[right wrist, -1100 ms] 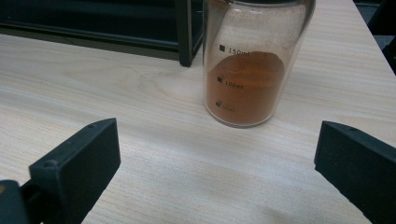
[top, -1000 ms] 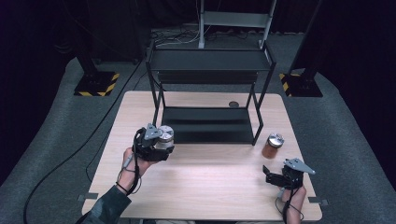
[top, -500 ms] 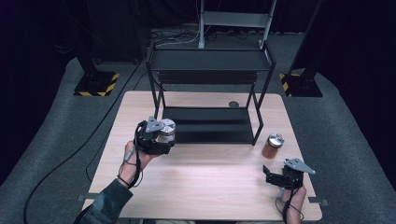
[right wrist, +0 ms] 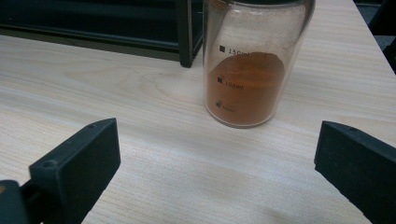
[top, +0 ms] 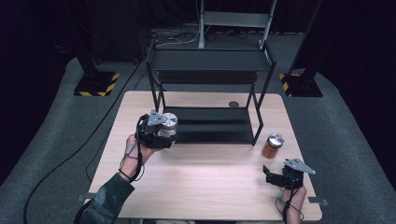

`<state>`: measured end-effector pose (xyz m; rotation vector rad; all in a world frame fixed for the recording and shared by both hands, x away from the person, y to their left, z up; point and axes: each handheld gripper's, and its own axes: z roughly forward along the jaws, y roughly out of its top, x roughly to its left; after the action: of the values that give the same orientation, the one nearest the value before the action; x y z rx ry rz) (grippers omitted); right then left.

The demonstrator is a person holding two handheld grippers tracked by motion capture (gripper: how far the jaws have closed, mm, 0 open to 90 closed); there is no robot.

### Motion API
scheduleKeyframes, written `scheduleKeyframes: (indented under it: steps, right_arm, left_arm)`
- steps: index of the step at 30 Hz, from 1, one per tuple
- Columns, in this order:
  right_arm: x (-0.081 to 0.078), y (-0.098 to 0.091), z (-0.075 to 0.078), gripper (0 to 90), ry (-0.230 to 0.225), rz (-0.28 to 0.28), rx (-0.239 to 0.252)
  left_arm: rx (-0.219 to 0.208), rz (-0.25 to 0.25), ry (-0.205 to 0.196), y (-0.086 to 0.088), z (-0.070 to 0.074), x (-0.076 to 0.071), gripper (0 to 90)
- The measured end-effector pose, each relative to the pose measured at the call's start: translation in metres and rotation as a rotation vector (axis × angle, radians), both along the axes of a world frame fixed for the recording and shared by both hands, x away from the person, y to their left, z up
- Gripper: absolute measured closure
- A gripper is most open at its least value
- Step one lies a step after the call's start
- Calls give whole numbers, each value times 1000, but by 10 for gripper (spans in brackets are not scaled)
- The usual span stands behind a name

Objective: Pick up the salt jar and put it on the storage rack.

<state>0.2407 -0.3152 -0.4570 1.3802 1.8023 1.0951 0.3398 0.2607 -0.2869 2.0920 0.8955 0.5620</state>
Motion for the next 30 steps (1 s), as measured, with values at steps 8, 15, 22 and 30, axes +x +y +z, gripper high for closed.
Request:
scheduleKeyframes:
  steps: [8, 15, 22, 30]
  right_arm:
    - [0, 0, 0, 0, 1, 1, -1]
    - [1, 0, 0, 0, 3, 3, -2]
    - [1, 0, 0, 0, 4, 3, -2]
    - [1, 0, 0, 0, 3, 3, -2]
  left_arm:
    - [8, -5, -3, -4, 7, 7, 305]
    - [13, -7, -9, -7, 14, 11, 305]
    - [8, -10, -18, -11, 21, 18, 305]
    - [4, -12, -22, -14, 28, 24, 305]
